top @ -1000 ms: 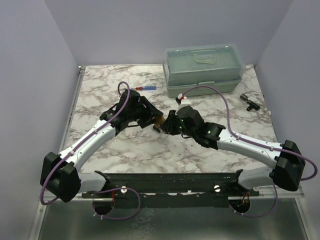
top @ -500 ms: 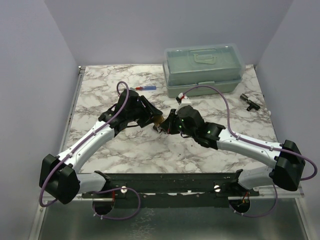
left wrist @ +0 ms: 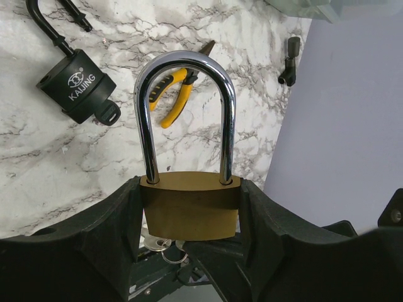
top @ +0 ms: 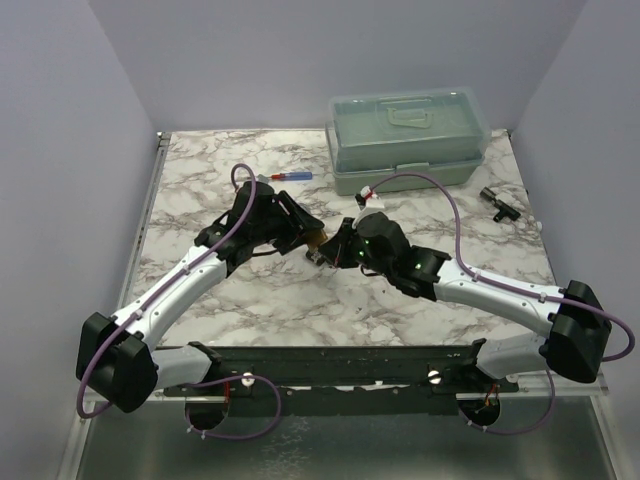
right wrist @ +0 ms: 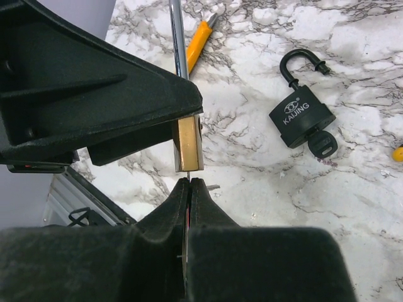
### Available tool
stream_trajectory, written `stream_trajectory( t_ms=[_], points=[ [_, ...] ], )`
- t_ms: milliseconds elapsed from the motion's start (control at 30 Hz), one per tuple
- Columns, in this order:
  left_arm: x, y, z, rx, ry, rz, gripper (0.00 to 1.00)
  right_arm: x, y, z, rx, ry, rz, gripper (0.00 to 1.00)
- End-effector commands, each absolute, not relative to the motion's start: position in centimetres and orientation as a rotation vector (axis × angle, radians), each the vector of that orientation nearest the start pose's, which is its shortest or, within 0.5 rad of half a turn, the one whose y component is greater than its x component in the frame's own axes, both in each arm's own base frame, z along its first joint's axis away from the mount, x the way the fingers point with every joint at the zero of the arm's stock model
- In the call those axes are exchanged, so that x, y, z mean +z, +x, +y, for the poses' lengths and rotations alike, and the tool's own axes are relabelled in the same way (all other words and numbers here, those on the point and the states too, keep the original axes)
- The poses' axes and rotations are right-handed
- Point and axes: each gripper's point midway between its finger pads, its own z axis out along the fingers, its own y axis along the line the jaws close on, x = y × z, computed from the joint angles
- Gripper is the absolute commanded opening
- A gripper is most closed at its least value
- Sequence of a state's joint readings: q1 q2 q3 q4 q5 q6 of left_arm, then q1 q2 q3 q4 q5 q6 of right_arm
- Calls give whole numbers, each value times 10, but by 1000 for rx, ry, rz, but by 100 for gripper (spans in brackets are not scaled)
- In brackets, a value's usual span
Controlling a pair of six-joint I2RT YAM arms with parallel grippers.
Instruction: Unlock with the key
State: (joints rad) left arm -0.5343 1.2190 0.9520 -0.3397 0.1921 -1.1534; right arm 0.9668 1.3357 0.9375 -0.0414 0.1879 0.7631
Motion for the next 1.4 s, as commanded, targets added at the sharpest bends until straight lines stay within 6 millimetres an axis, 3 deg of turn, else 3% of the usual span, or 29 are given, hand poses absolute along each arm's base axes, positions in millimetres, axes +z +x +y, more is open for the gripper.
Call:
stream_trajectory(
  t_ms=[0,1367],
  points=[
    [261,274,-267,-1330,-501,2182,0,203,252,346,918,-19,2069,0],
    [288,263,-281,-1468,-397,2077,0,209,278,332,958,96,2015,0]
  ],
)
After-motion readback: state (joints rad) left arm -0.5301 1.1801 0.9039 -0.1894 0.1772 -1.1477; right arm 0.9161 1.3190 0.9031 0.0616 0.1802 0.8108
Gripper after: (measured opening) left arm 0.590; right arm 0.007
